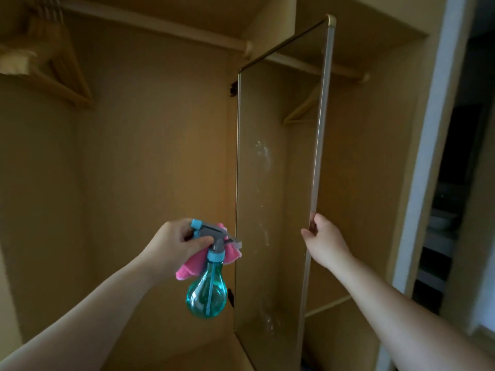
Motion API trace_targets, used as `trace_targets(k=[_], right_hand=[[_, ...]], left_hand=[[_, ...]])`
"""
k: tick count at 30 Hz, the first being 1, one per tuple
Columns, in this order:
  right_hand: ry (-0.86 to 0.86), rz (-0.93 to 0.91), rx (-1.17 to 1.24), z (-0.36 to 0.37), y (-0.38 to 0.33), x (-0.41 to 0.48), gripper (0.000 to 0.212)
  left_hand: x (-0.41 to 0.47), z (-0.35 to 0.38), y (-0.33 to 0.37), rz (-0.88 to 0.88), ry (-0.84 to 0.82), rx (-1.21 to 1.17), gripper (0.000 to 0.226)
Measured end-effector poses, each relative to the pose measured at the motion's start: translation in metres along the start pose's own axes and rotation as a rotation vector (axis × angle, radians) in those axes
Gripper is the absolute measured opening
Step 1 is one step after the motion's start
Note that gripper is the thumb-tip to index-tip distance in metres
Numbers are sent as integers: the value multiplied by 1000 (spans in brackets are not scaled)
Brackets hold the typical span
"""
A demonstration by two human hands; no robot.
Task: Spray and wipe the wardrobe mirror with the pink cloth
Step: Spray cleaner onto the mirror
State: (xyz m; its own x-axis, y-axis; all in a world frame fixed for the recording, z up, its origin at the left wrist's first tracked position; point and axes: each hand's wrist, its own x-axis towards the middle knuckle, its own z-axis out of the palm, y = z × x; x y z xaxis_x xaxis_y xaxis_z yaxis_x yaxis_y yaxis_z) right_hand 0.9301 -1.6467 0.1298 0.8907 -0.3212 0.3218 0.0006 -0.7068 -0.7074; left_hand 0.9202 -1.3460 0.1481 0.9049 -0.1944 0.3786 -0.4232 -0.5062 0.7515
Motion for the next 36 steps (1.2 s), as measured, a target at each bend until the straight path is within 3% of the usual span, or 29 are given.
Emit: trace_targets(k=[4, 7, 11, 17, 20, 25, 32, 36], right_hand=[[30, 50, -25, -9, 6, -15, 41], [74, 61, -43, -18, 14, -16, 12], [179, 62, -71, -30, 29, -10, 5], [201, 59, -19, -38, 60, 20, 35], [133, 6, 56, -44, 73, 35, 31], [53, -56, 69, -57, 94, 72, 5], [29, -29, -30, -44, 103, 122, 37], [11, 45, -75, -41, 97, 133, 40]], left_hand=[[-7, 0, 4, 26, -47, -21, 13], [-9, 1, 7, 36, -75, -13, 11], [-11, 3, 9, 45, -86, 10, 9], [-17, 10, 17, 38, -31, 26, 10], [-15, 17, 25, 12, 2, 66, 12], [-13, 38, 39, 12, 99, 101, 9], [-13, 62, 53, -33, 149, 137, 5], [-15, 72, 61, -45, 137, 146, 5]])
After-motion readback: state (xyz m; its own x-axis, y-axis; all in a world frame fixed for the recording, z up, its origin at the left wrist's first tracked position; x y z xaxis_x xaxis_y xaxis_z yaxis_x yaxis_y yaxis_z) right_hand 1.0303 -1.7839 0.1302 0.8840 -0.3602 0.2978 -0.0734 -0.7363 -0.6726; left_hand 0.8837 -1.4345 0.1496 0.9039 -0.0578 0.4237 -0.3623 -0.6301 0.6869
